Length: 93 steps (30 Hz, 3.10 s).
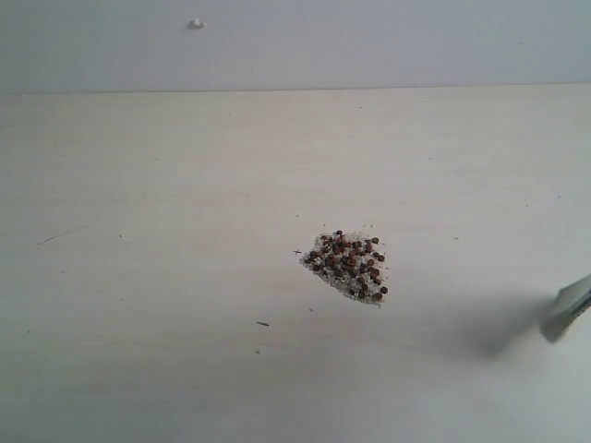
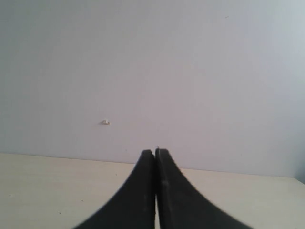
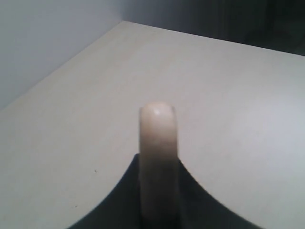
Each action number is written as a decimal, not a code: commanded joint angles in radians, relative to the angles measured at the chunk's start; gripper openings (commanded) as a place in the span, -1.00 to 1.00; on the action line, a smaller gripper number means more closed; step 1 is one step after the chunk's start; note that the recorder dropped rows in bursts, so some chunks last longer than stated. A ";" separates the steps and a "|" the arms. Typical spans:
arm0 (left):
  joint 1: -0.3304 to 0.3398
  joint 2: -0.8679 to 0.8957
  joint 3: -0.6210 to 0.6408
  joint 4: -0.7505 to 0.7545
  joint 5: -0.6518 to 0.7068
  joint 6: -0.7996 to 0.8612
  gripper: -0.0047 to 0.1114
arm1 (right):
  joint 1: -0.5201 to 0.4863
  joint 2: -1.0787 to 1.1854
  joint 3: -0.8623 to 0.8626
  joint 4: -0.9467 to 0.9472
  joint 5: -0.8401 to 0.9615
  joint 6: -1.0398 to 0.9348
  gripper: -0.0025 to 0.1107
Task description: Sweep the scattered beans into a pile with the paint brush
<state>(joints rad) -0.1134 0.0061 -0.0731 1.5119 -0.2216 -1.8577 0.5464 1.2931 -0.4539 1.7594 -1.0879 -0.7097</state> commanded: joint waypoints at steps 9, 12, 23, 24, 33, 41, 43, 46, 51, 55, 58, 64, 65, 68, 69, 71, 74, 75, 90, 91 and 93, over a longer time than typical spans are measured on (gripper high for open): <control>0.001 -0.006 0.005 0.004 0.000 -0.003 -0.92 | -0.001 -0.051 -0.007 -0.015 0.142 0.005 -0.96; 0.001 -0.006 0.005 0.004 0.000 -0.003 -0.92 | -0.001 -0.051 -0.007 -0.015 0.163 0.005 -0.96; 0.001 -0.006 0.005 0.004 0.000 -0.003 -0.92 | -0.001 -0.051 -0.007 -0.015 0.221 0.070 -0.96; 0.001 -0.006 0.005 0.004 0.000 -0.003 -0.92 | -0.001 -0.051 -0.007 -0.015 0.221 0.070 -0.96; 0.001 -0.006 0.005 0.004 0.000 -0.003 -0.92 | -0.001 -0.051 -0.007 -0.015 0.221 0.070 -0.96; 0.001 -0.006 0.005 0.004 0.000 -0.003 -0.92 | -0.001 -0.051 -0.007 -0.015 0.223 0.050 -0.96; 0.001 -0.006 0.005 0.004 0.000 -0.003 -0.92 | -0.001 -0.049 -0.007 -0.026 0.239 0.062 -0.96; 0.001 -0.006 0.005 0.004 0.000 -0.003 -0.92 | -0.001 -0.048 -0.007 -0.124 0.234 0.116 -0.96; 0.001 -0.006 0.005 0.004 0.000 -0.003 -0.92 | 0.067 -0.048 -0.007 -0.228 0.162 0.163 -0.96; 0.001 -0.006 0.005 0.004 0.000 -0.003 -0.92 | 0.199 -0.039 -0.007 -0.303 0.071 0.187 -0.96; 0.001 -0.006 0.005 0.004 0.000 -0.003 -0.92 | 0.267 -0.012 -0.007 -0.284 0.044 0.226 -0.96; 0.001 -0.006 0.005 0.004 0.000 -0.003 -0.92 | 0.381 0.095 -0.007 -0.282 -0.079 0.294 -0.96; 0.001 -0.006 0.005 0.004 0.000 -0.003 -0.92 | 0.407 0.111 -0.007 -0.265 -0.121 0.307 -0.96; 0.001 -0.006 0.005 0.004 0.000 -0.003 -0.92 | 0.477 0.155 -0.007 -0.214 -0.133 0.360 -0.96; 0.001 -0.006 0.005 0.004 0.000 -0.003 -0.92 | 0.493 0.167 -0.007 -0.231 -0.133 0.369 -0.96; 0.001 -0.006 0.005 0.004 0.000 -0.003 -0.92 | 0.512 0.194 -0.007 -0.270 -0.133 0.378 -0.96; 0.001 -0.006 0.005 0.004 0.000 -0.003 -0.92 | 0.529 0.239 -0.012 -0.304 -0.133 0.421 -0.96; 0.001 -0.006 0.005 0.004 0.000 -0.003 -0.92 | 0.529 0.253 -0.017 -0.294 -0.133 0.430 -0.96; 0.001 -0.006 0.005 0.004 0.000 -0.003 -0.92 | 0.497 0.356 -0.105 -0.273 -0.133 0.490 -0.96; 0.001 -0.006 0.005 0.004 0.000 -0.003 -0.92 | 0.492 0.359 -0.111 -0.272 -0.133 0.490 -0.96; 0.001 -0.006 0.005 0.004 0.000 -0.003 -0.92 | 0.481 0.363 -0.112 -0.267 -0.133 0.519 -0.96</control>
<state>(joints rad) -0.1134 0.0061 -0.0731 1.5119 -0.2216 -1.8577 1.0407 1.6541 -0.5569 1.5044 -1.1995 -0.2126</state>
